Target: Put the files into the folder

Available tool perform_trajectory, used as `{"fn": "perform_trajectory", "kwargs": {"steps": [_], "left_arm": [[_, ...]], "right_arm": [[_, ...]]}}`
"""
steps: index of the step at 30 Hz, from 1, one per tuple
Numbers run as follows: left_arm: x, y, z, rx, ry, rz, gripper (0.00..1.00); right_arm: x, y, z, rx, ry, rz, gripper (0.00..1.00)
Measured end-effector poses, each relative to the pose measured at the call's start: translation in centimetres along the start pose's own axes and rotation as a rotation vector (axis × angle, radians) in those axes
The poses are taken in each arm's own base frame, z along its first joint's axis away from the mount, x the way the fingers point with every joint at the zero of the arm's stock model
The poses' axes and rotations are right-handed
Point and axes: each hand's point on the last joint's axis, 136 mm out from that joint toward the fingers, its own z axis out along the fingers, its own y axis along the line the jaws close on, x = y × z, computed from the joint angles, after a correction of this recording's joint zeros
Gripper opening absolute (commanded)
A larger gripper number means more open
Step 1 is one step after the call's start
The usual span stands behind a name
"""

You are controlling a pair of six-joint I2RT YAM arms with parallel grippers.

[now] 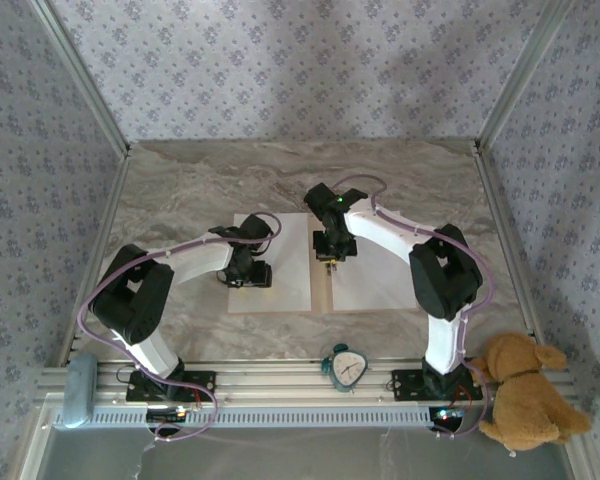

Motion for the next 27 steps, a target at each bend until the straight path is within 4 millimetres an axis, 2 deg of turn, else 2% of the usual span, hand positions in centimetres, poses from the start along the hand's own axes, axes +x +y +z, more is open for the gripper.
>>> {"fn": "perform_trajectory", "kwargs": {"steps": [10, 27], "left_arm": [[-0.01, 0.11, 0.0, 0.004, 0.005, -0.008, 0.59], [-0.13, 0.27, -0.01, 0.013, 0.009, -0.036, 0.57]], "right_arm": [[0.25, -0.16, 0.07, 0.01, 0.009, -0.005, 0.16], [0.71, -0.31, 0.49, 0.036, 0.014, -0.017, 0.13]]}}
